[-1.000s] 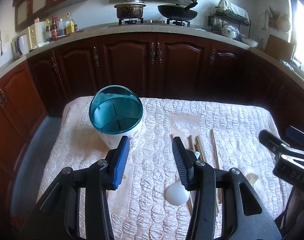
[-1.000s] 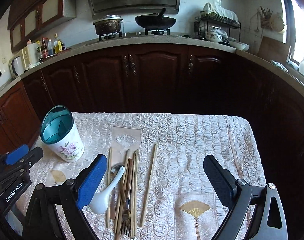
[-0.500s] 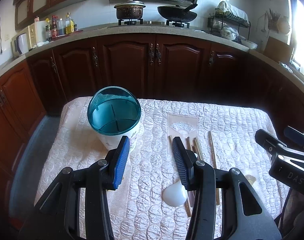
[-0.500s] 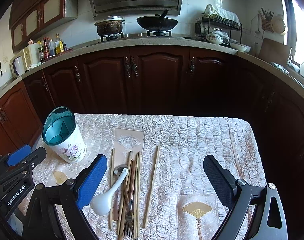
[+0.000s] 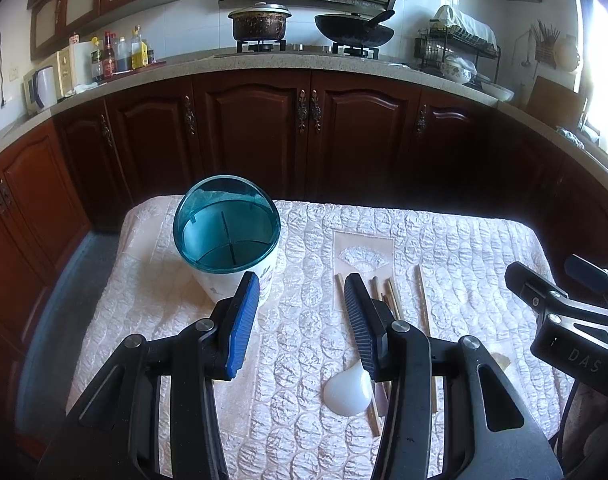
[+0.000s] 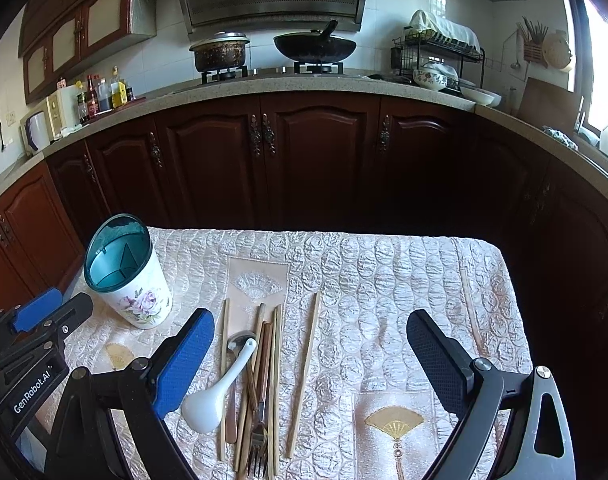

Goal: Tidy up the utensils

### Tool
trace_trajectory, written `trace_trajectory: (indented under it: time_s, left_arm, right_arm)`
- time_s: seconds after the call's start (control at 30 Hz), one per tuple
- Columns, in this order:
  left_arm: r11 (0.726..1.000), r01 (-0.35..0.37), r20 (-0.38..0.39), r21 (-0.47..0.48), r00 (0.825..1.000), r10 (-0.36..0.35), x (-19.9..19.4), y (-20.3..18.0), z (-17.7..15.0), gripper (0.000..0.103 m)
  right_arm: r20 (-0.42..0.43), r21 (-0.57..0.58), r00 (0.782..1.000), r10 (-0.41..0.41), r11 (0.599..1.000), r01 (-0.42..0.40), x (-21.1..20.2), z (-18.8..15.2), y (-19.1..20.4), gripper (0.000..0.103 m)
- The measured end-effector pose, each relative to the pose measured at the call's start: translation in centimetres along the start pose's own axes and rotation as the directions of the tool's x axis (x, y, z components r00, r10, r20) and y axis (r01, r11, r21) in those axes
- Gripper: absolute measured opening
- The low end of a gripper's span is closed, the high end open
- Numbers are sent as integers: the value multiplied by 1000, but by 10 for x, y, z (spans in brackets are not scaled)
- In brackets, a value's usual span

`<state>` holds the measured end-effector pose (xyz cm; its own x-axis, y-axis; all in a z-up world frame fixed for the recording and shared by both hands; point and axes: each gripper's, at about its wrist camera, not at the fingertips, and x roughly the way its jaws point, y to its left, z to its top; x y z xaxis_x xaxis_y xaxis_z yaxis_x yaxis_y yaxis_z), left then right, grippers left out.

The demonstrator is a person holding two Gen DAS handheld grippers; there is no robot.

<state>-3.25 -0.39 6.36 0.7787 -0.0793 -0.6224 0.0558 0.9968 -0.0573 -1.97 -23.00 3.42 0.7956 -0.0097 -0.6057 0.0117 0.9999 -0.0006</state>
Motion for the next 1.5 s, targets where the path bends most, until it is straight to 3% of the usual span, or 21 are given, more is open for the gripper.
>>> trace_trajectory:
  time_s: [1.5]
  left_arm:
    - [999,10,-16,37,1000,-9,-6,-7,-10,44]
  right_arm:
    - [-24,-25,1000,0,1000,0,-6,-7,0,96]
